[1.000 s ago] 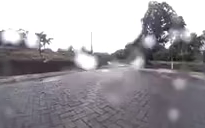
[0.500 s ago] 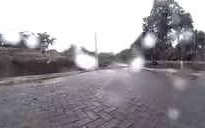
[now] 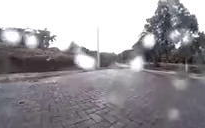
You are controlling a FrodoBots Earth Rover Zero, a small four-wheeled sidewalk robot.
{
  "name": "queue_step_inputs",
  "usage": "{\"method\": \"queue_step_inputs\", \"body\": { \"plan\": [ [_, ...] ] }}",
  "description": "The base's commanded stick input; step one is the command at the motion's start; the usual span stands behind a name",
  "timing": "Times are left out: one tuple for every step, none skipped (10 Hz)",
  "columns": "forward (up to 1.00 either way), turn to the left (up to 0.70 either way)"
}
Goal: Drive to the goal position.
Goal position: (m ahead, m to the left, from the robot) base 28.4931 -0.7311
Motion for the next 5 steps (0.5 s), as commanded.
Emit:
{"method": "queue_step_inputs", "body": {
  "plan": [
    [0.85, 0.00],
    [0.85, 0.00],
    [0.85, 0.00],
    [0.85, -0.19],
    [0.85, -0.27]
  ]
}}
